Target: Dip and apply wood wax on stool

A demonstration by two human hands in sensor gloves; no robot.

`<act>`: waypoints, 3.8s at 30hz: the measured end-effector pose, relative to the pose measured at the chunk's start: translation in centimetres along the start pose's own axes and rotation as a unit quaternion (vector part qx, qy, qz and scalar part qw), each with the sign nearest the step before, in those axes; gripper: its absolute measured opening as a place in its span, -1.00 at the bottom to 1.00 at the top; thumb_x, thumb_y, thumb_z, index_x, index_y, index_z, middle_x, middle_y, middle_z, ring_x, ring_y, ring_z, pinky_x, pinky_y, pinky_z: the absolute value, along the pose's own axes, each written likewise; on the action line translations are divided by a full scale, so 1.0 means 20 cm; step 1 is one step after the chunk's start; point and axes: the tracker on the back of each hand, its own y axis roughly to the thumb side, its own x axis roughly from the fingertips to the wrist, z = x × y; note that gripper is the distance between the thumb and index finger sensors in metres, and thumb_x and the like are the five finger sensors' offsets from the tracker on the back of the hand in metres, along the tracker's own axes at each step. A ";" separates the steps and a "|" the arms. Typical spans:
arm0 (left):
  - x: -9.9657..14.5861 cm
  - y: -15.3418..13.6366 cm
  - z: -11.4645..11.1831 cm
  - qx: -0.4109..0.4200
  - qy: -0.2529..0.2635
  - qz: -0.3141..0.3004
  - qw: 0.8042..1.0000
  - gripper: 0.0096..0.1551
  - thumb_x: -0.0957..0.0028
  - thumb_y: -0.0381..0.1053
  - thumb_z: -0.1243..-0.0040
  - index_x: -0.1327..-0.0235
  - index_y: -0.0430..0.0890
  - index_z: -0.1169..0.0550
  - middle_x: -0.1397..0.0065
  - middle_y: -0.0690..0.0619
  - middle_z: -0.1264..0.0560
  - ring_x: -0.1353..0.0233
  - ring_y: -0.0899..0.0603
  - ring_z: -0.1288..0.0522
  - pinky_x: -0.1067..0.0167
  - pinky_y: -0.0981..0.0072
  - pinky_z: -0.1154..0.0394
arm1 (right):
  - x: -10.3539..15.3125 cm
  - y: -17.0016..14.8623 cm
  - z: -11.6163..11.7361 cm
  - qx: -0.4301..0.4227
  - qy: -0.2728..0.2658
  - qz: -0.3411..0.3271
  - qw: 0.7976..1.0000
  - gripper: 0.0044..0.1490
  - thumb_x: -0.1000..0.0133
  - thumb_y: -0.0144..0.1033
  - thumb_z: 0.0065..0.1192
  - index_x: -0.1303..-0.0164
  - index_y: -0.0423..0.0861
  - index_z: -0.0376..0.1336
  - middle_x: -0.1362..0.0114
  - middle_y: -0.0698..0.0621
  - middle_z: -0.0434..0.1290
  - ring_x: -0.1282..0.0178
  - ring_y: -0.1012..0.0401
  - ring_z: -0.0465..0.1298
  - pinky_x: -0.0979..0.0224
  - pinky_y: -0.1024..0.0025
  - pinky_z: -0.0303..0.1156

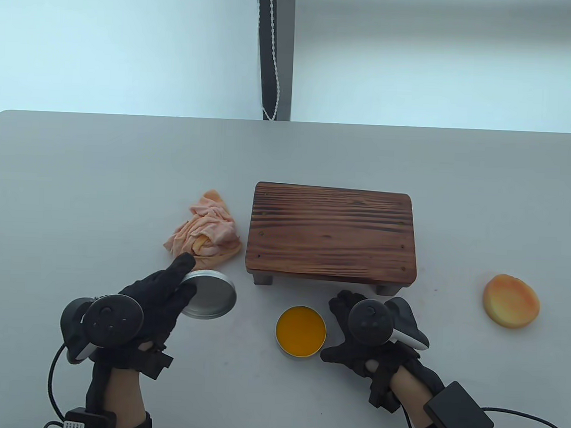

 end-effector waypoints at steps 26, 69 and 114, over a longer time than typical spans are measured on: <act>-0.09 -0.35 -0.36 -0.108 -0.228 0.199 0.947 -0.36 0.04 -0.21 -0.61 -0.38 0.02 -0.65 -0.43 -0.17 -0.60 -0.46 -0.40 -0.54 -0.37 -0.64 -0.34 | 0.11 -0.01 -0.16 -0.017 -0.057 -0.005 0.998 0.23 -0.10 -0.12 0.57 -0.62 -0.60 0.00 -0.68 -0.71 0.05 -0.56 -0.66 0.11 -0.32 -0.72 0.06; 0.01 0.31 -0.47 -0.155 -0.153 -0.145 0.965 0.23 -0.16 0.39 0.03 -0.79 -0.36 0.09 -0.78 -0.56 0.12 -0.64 -0.76 0.10 -0.34 -0.85 0.02 | 0.65 -0.49 -0.93 0.079 -0.255 0.241 0.933 -0.17 -0.20 -0.07 0.41 -0.52 -0.35 0.32 -0.62 -0.59 0.33 -0.52 -0.56 0.34 -0.34 -0.63 0.24; 0.01 0.26 -0.62 -0.124 -0.285 -0.132 0.941 0.35 -0.19 0.37 0.04 -0.68 -0.43 0.36 -0.61 -0.66 0.47 -0.48 -0.78 0.44 -0.22 -0.84 0.31 | 0.52 -0.61 -0.80 0.233 -0.241 0.364 0.869 -0.48 -0.14 -0.37 0.49 -0.31 -0.22 0.50 -0.36 -0.44 0.52 -0.21 -0.33 0.57 -0.24 -0.50 0.47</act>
